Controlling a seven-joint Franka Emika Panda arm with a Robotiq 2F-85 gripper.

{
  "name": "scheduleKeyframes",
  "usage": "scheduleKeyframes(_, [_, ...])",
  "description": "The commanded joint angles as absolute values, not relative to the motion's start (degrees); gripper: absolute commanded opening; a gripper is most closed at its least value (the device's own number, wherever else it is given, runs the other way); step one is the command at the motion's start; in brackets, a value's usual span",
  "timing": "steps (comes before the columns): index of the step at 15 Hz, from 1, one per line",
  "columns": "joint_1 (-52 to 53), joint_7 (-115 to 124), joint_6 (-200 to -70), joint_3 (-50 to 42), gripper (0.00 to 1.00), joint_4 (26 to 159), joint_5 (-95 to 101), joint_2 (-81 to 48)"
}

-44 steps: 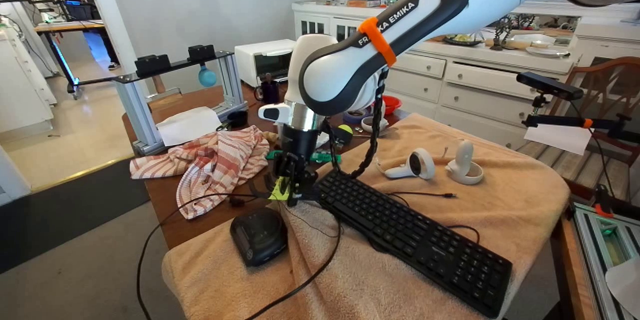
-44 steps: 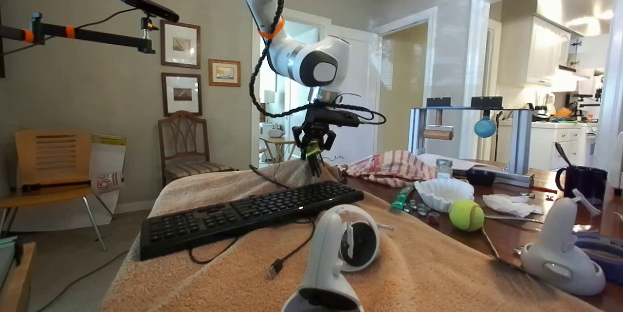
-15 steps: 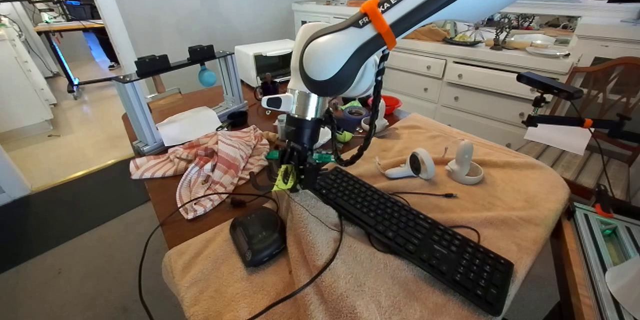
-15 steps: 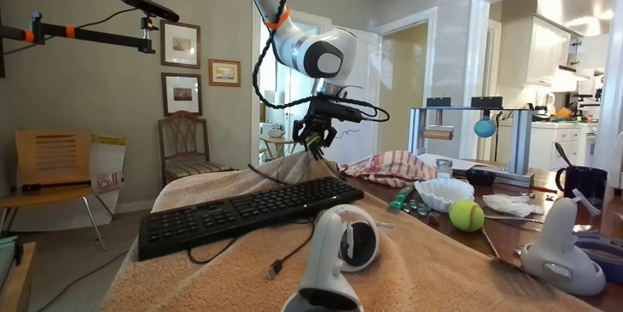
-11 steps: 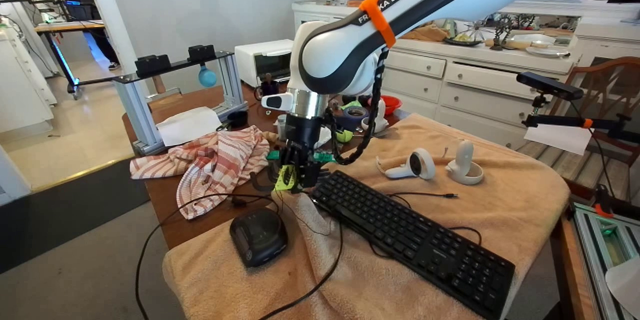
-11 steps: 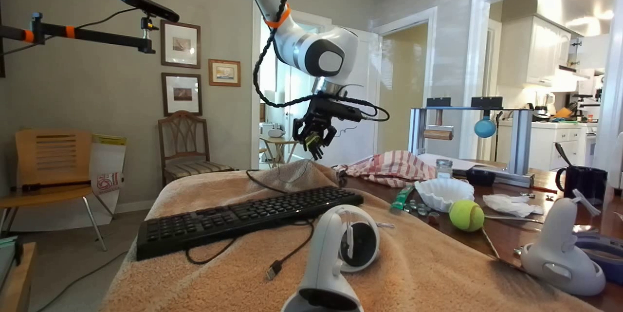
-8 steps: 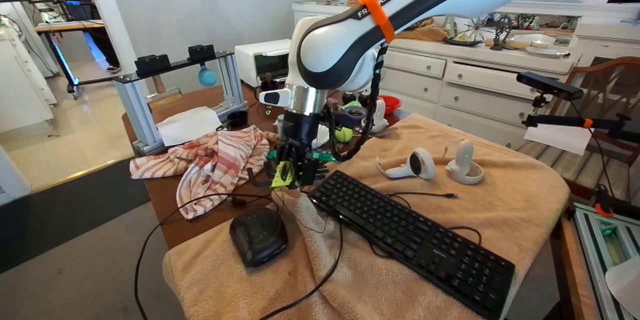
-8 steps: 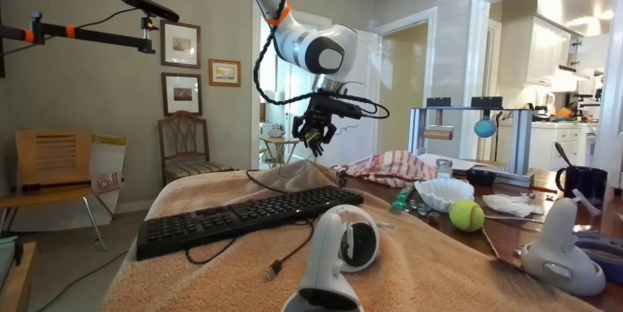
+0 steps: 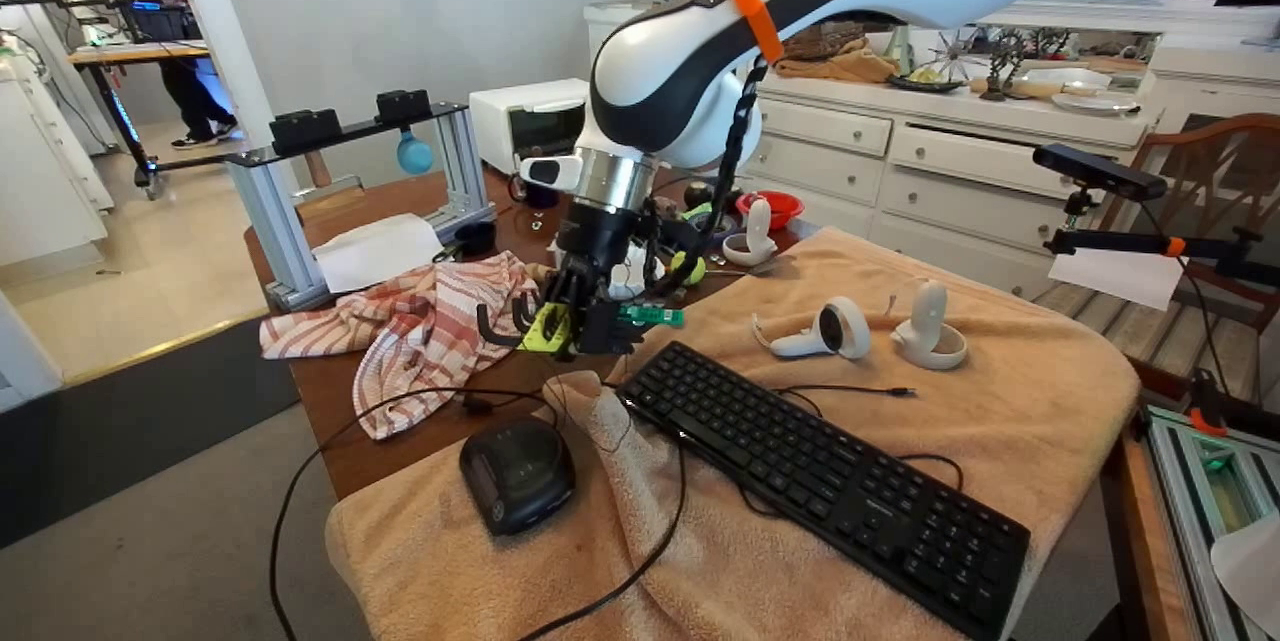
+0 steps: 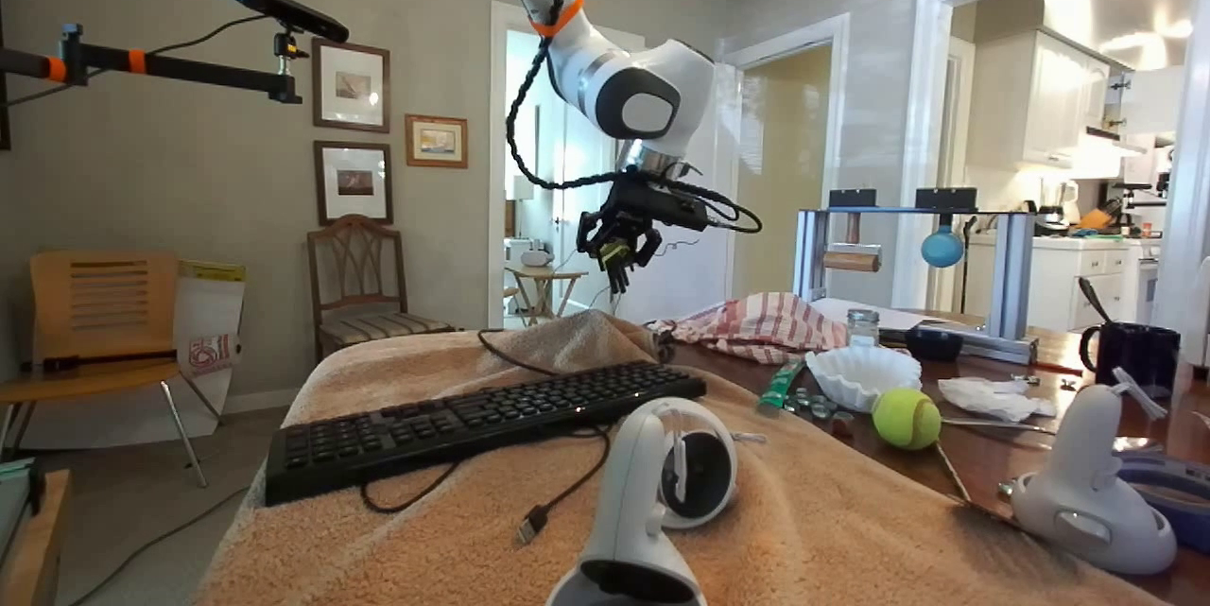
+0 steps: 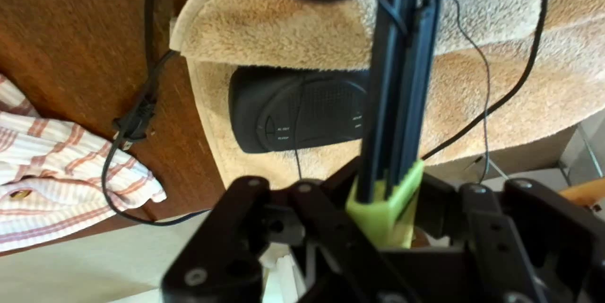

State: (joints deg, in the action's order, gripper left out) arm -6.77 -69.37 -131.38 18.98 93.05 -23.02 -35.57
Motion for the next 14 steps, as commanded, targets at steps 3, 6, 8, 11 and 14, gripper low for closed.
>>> scheduleKeyframes(3, [-8.2, -67.3, -144.8, 18.2, 0.03, 97.4, -32.9, -34.3])
scheduleKeyframes(6, [-8.3, -64.5, -155.3, 17.8, 0.03, 101.2, -34.2, -32.8])
scheduleKeyframes(8, [-8.0, -61.2, -162.6, 17.5, 0.03, 103.3, -33.1, -32.2])
scheduleKeyframes(11, [-7.4, -57.8, -172.9, 17.0, 0.03, 105.9, -35.0, -31.3])
scheduleKeyframes(14, [-2.9, -50.1, -166.2, 9.2, 0.03, 108.3, -29.8, -28.3])
